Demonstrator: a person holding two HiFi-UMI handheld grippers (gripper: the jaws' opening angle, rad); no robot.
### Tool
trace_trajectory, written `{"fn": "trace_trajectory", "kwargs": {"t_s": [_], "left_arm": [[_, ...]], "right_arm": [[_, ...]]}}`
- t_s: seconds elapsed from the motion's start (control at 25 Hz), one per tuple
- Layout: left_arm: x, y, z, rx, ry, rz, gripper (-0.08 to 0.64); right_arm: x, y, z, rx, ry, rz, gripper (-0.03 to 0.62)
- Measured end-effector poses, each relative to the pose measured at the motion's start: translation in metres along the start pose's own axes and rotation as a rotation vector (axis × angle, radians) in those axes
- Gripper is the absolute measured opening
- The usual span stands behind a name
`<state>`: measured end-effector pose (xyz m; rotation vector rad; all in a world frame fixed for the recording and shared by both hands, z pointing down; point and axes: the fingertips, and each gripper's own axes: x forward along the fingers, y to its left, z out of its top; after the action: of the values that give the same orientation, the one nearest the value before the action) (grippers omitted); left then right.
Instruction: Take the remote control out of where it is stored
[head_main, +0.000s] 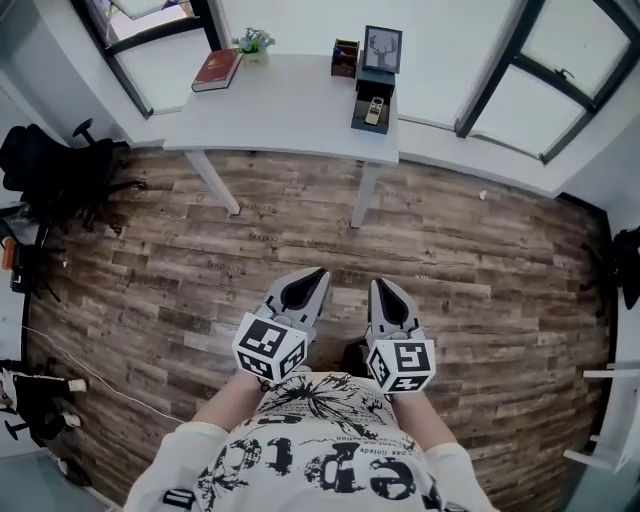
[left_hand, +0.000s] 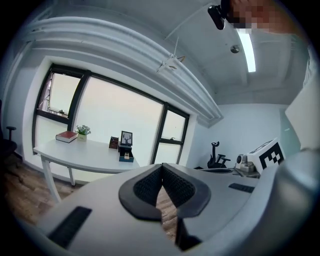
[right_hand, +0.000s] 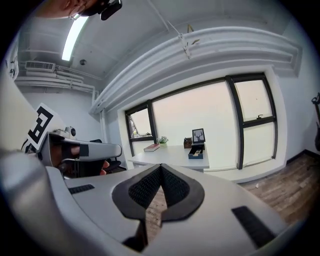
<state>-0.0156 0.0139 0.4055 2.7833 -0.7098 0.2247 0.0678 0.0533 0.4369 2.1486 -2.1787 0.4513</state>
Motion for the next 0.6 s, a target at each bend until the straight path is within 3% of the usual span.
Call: {"fn": "trace_trajectory", "kwargs": {"t_s": [0.2,0.4,0.6], "left_arm": [[0.084,-0.011,0.028,-0.015,-0.036,0.075,0.011],[0.166,-0.028,0.039,-0.049,-0.056,0.092,0.011],[0.224,-0.041,0.024,-0.063,0.065,0.063,0.011]], "right_arm": [[0.033,-0.089,0.034,-0.027,-0.009,0.027,0.002],[0.054,-0.160,0.052,-0.066,0.007,0.059,0.002],[0.071,-0.208,0.049,-0.027,0.053,0.066,0.002]]}}
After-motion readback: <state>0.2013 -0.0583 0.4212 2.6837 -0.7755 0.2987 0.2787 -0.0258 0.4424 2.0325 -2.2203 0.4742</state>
